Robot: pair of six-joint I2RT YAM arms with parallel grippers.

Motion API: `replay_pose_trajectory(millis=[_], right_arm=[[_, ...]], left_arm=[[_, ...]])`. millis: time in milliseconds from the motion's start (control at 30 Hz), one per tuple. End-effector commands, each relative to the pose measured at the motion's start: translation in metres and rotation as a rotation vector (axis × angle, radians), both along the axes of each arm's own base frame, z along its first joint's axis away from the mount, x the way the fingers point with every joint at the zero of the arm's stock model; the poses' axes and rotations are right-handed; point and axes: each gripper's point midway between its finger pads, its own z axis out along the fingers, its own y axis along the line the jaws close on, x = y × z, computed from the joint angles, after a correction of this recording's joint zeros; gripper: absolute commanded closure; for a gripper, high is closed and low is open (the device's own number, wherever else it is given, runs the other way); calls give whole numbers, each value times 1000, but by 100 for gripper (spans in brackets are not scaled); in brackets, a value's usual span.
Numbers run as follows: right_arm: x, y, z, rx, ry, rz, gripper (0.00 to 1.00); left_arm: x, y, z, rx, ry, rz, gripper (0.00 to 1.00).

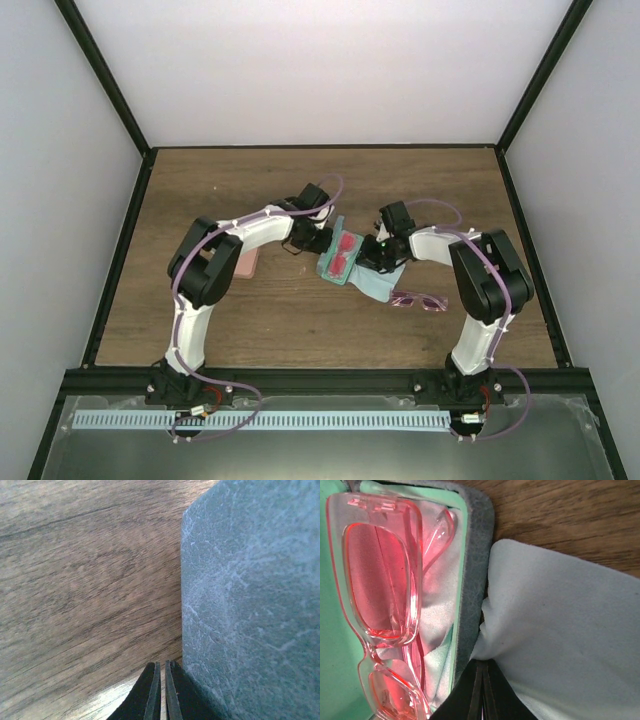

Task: Organize the sunglasses
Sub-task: Adjust the sunglasses in the sunglasses case, then close the sunglasses case at the center of the board.

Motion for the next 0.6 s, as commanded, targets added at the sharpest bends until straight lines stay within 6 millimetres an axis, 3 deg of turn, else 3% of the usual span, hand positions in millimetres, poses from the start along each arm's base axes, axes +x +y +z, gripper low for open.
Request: replay_pose_trajectory(millis=[0,567], right_arm=[[0,5,-11,7,21,18,99],[0,20,-8,86,24,43,99]], left_arm=[[-9,-11,2,9,15,-20,94],[-28,-48,2,52,16,-117,94]])
